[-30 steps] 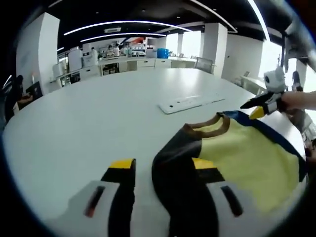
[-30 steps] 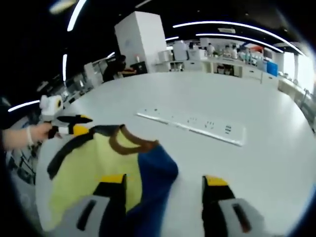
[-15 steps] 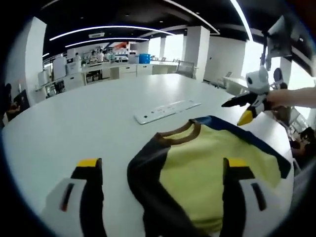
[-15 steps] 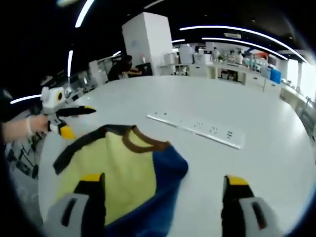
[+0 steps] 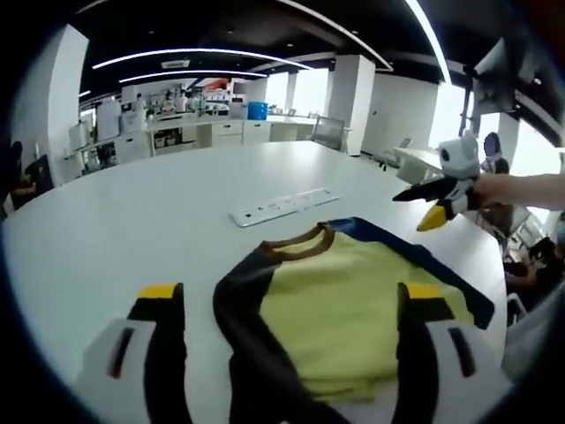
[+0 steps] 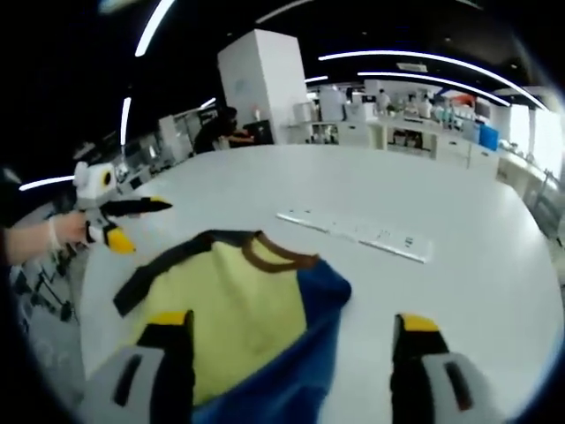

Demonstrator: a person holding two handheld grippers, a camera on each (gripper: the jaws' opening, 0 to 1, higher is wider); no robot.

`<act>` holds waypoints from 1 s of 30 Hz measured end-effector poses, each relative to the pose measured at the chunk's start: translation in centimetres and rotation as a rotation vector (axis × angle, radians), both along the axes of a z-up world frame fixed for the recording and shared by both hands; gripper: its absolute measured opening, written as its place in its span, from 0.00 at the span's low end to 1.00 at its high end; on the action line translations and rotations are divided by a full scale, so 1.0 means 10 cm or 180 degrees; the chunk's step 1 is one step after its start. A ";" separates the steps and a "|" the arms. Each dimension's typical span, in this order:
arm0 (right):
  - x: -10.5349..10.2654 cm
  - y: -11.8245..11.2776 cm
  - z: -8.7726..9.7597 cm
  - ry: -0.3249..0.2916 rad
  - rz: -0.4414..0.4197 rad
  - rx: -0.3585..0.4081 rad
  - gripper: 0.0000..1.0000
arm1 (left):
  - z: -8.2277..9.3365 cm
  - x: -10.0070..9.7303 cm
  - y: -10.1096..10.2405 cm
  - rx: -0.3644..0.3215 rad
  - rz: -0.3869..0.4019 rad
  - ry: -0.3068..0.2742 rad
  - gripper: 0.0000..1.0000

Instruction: Fold the garment on the visible template until the final outline fits inside the template.

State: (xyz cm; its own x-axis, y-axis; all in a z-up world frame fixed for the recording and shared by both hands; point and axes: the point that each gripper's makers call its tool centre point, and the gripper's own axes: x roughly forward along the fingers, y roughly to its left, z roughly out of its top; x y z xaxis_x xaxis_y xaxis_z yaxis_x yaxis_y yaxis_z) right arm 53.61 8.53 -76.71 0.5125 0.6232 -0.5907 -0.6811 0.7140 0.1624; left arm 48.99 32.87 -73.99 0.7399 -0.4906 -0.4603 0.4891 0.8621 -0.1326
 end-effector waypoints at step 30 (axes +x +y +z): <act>-1.16 -0.29 0.13 0.0010 -0.0206 0.0169 0.86 | 0.17 -1.01 0.17 -0.0121 0.0078 -0.0030 0.90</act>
